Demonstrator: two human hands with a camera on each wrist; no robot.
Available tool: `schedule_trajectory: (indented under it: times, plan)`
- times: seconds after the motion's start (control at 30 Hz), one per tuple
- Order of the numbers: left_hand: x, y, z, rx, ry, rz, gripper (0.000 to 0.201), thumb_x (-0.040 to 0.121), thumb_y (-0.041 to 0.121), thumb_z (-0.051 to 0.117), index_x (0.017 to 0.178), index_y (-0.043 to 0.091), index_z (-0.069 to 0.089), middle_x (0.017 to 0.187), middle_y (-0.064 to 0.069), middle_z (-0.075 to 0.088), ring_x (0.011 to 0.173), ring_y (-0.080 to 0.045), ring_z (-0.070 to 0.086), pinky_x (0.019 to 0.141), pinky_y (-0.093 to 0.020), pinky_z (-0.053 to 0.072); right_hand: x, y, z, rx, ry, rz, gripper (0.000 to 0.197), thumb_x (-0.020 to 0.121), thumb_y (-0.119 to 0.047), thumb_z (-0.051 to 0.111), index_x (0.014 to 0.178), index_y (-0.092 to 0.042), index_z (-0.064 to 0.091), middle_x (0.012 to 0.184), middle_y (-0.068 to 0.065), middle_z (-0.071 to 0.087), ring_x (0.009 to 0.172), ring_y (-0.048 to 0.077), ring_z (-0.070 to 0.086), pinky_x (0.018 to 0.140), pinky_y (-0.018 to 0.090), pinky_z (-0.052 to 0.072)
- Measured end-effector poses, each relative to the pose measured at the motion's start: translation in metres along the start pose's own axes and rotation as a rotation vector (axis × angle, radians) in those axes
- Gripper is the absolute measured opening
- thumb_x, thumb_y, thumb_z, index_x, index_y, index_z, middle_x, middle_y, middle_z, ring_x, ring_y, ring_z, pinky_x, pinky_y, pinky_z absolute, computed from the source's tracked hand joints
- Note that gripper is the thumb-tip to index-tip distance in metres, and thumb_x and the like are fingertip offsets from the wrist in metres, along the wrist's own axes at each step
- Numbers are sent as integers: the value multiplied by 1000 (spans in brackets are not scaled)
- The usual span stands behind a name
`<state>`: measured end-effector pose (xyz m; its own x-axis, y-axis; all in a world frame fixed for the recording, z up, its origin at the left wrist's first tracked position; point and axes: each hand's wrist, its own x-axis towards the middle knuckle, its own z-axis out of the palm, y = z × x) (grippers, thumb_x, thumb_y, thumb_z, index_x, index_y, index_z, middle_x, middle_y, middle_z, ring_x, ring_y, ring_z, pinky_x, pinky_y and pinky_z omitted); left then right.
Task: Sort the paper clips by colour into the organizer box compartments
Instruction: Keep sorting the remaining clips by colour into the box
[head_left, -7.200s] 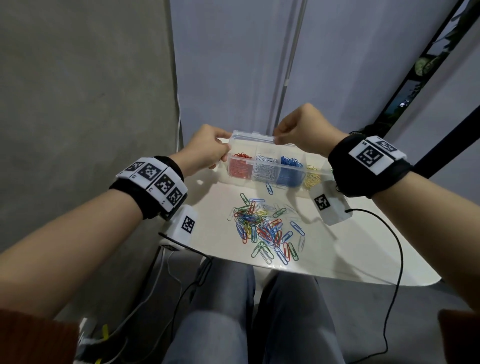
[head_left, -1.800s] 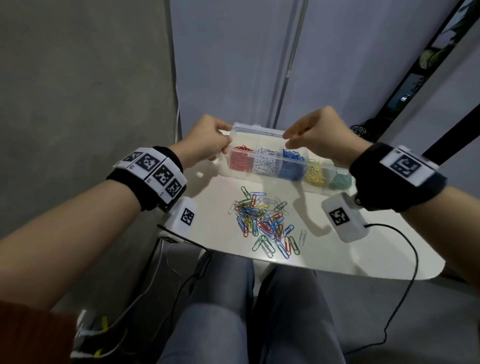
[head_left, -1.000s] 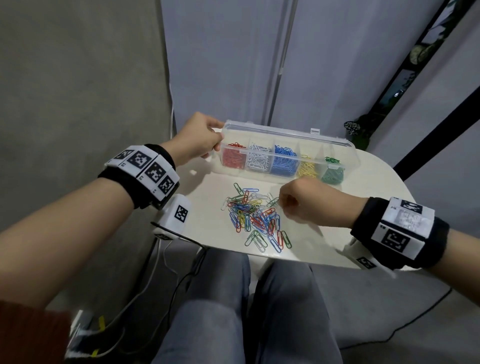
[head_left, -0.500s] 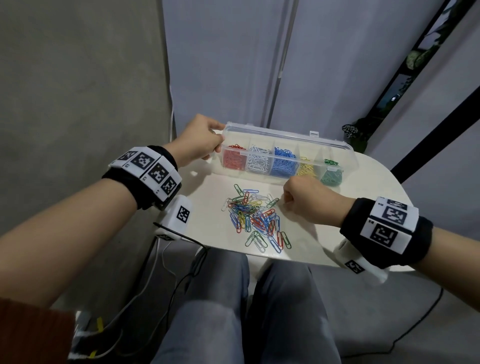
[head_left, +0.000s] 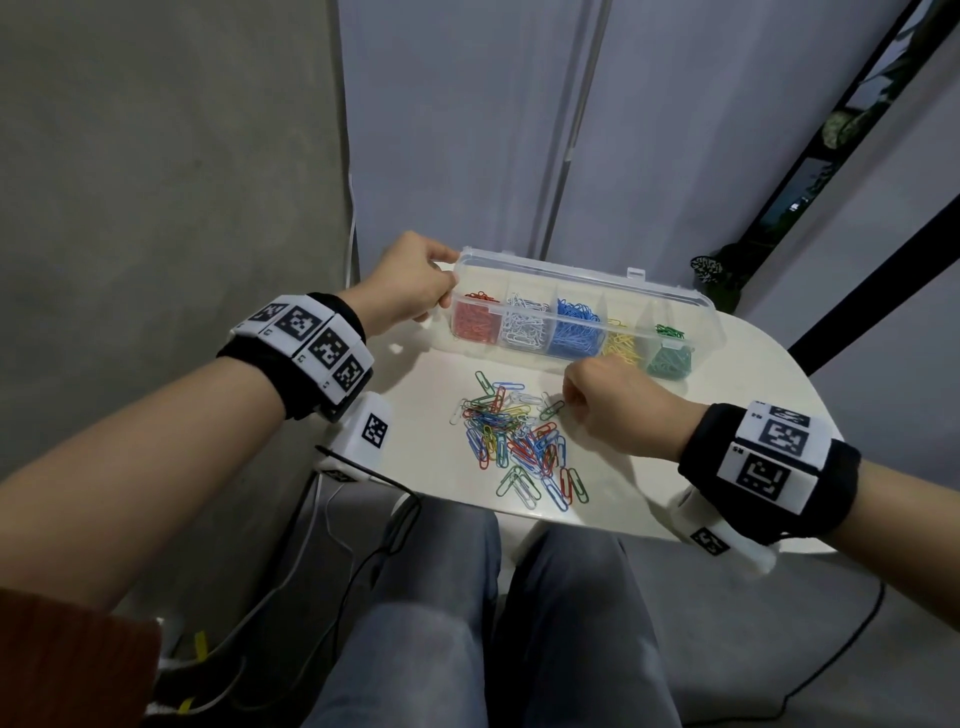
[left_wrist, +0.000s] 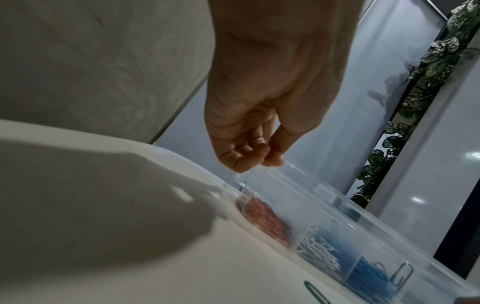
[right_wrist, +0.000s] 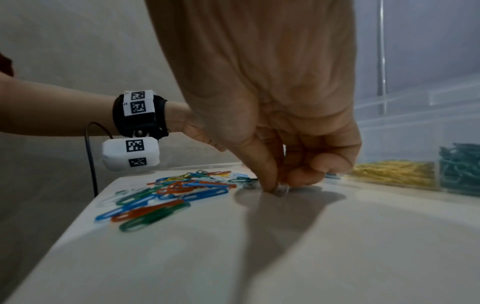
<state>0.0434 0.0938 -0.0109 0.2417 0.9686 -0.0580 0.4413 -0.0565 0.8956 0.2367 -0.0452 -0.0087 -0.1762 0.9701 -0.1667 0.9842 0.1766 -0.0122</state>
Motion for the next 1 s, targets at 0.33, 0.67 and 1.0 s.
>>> schedule_trajectory:
  times: [0.33, 0.67, 1.0]
  plan:
    - [-2, 2, 0, 23, -6, 9, 39, 96, 3, 51, 134, 6, 53, 61, -5, 55, 51, -15, 42, 48, -26, 37, 40, 7, -61, 774, 392, 133, 4, 86, -1, 67, 82, -1, 69, 68, 0, 62, 51, -1, 50, 52, 14, 45]
    - [-1, 2, -1, 40, -5, 20, 37, 95, 2, 52, 132, 5, 55, 60, -6, 55, 50, -15, 43, 48, -25, 37, 44, 0, -41, 554, 213, 68, 11, 75, 4, 72, 71, -6, 71, 58, -5, 60, 44, -5, 50, 48, 8, 39]
    - [1, 0, -1, 28, -3, 26, 38, 94, 0, 51, 130, 5, 56, 59, -6, 54, 49, -14, 41, 50, -25, 37, 33, -18, -9, 380, -30, -42, 23, 83, 3, 66, 102, -9, 73, 76, 2, 69, 57, 3, 59, 59, 18, 50]
